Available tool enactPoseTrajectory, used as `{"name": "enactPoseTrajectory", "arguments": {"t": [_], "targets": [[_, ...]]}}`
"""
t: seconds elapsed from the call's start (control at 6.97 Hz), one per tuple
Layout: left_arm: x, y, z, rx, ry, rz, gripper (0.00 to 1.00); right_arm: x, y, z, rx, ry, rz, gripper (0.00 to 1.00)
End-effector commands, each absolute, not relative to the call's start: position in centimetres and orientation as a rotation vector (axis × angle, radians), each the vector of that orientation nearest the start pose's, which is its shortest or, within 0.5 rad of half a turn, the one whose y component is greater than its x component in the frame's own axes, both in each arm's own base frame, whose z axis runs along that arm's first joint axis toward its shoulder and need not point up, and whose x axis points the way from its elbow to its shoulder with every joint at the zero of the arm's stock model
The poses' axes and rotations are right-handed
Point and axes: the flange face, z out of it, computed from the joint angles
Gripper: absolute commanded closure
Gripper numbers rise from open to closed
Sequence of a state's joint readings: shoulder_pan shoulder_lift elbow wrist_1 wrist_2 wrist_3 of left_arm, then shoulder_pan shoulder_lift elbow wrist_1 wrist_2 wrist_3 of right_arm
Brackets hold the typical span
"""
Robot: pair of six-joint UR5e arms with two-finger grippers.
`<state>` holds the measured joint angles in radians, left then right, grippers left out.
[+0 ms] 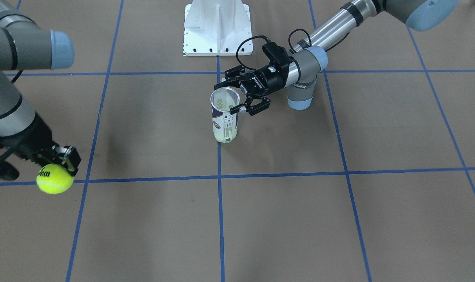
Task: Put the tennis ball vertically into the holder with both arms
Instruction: 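Carry the second ball with the right gripper above the can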
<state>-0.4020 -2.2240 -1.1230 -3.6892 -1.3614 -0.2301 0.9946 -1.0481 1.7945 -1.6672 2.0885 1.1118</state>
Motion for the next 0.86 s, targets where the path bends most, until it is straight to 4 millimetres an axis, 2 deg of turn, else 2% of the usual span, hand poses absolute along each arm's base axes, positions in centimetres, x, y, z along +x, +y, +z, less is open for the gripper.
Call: {"name": "enactPoseTrajectory", "arguments": {"t": [0.0, 0.29, 0.57, 0.72], "targets": [[53.4, -39.4, 28.1, 1.838, 1.408, 0.236, 0.14, -30.4, -49.4, 19.3, -0.050, -0.954, 0.396, 1.00], [53.4, -39.4, 28.1, 1.838, 1.408, 0.236, 0.14, -34.7, -46.2, 13.9, -0.110, -1.025, 0.398, 1.00], [53.4, -39.4, 28.1, 1.838, 1.408, 0.236, 0.14, -38.7, -43.2, 9.5, -0.153, -1.074, 0.364, 1.00], [53.4, -39.4, 28.2, 1.836, 1.406, 0.237, 0.14, -40.1, -42.3, 7.7, -0.163, -1.091, 0.344, 1.00]]}}
